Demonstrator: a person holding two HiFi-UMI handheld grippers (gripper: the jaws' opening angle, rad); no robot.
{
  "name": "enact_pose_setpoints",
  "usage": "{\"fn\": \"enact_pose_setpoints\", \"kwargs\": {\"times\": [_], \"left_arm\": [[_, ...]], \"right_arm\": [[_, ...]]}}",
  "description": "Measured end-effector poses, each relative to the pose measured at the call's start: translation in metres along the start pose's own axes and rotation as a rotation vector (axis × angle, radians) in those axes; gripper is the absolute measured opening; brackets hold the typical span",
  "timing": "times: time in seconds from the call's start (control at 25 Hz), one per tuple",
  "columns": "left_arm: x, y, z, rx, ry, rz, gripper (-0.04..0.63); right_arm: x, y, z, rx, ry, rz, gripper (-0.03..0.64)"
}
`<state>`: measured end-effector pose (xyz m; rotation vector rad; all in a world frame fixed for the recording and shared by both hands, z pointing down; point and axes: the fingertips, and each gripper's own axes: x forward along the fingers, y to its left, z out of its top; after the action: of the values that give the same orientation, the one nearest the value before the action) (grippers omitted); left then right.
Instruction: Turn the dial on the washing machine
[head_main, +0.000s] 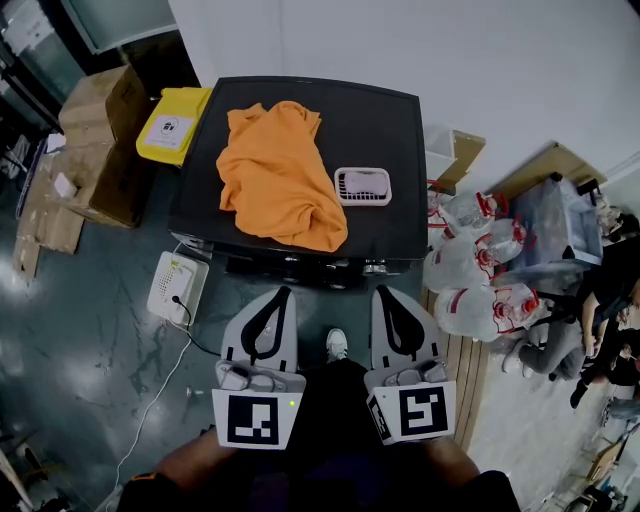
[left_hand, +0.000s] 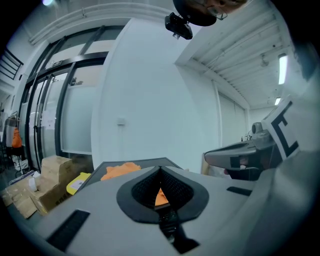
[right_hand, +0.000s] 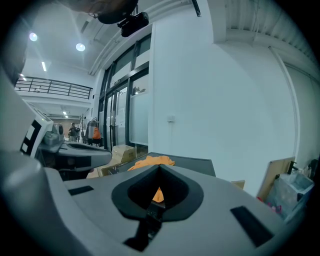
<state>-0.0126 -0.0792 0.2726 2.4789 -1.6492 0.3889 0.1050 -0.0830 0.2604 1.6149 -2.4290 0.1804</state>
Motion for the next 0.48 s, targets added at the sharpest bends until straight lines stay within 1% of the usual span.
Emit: {"fn": "enact_pose_setpoints", "kwargs": {"times": [0.48], "left_arm": [[0.0051, 0.0004, 0.0032, 0.001, -0.005, -0.008, 0.012]], "right_arm": [[0.0052, -0.0017, 0.0017, 0.003, 0.000, 0.002, 0.015]]}}
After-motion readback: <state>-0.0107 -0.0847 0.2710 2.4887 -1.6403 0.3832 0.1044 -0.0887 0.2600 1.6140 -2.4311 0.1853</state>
